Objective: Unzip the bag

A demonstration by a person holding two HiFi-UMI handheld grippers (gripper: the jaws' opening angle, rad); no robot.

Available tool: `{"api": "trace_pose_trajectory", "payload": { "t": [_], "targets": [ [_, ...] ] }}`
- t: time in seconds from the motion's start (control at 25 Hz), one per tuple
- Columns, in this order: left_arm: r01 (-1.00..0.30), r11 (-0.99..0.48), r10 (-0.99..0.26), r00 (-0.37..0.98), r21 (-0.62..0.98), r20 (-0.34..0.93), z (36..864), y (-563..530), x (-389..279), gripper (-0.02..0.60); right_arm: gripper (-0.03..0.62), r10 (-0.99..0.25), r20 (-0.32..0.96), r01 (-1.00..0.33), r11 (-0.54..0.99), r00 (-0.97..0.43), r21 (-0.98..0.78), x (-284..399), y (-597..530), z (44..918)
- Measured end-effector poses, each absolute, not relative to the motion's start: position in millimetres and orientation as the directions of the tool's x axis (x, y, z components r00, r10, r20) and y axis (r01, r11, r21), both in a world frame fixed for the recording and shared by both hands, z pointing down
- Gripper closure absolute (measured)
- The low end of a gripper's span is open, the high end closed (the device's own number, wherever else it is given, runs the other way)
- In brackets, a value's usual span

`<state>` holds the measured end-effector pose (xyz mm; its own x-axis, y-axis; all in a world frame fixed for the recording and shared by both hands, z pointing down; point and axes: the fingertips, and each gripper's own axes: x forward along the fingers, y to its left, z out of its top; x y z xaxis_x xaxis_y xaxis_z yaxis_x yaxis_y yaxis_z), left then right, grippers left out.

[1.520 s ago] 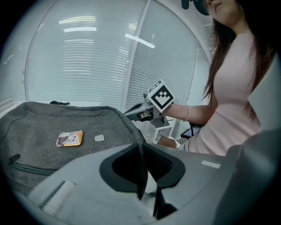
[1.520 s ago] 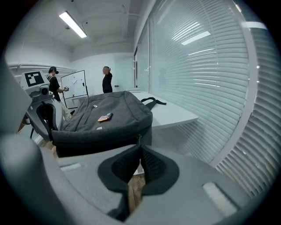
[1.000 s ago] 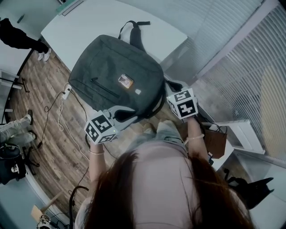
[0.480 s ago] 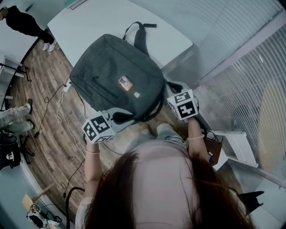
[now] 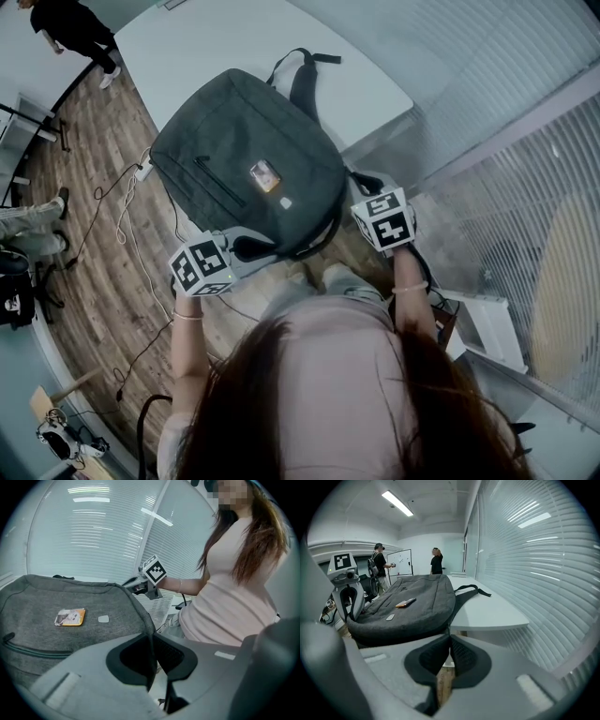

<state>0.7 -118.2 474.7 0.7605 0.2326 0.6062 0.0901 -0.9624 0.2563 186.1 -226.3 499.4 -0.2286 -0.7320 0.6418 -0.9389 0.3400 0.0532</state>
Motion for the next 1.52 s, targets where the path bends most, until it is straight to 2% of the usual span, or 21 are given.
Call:
{"api": "trace_pose_trajectory", "payload": {
  "t": [1.52],
  "targets": [
    [0.071, -0.951, 0.26, 0.712, 0.302, 0.652, 488.0, -115.5, 2.4, 0.528, 0.583, -0.682, 0.593, -0.838, 0.545, -0.428, 0.021, 185.3, -290.9, 495.0]
  ]
}}
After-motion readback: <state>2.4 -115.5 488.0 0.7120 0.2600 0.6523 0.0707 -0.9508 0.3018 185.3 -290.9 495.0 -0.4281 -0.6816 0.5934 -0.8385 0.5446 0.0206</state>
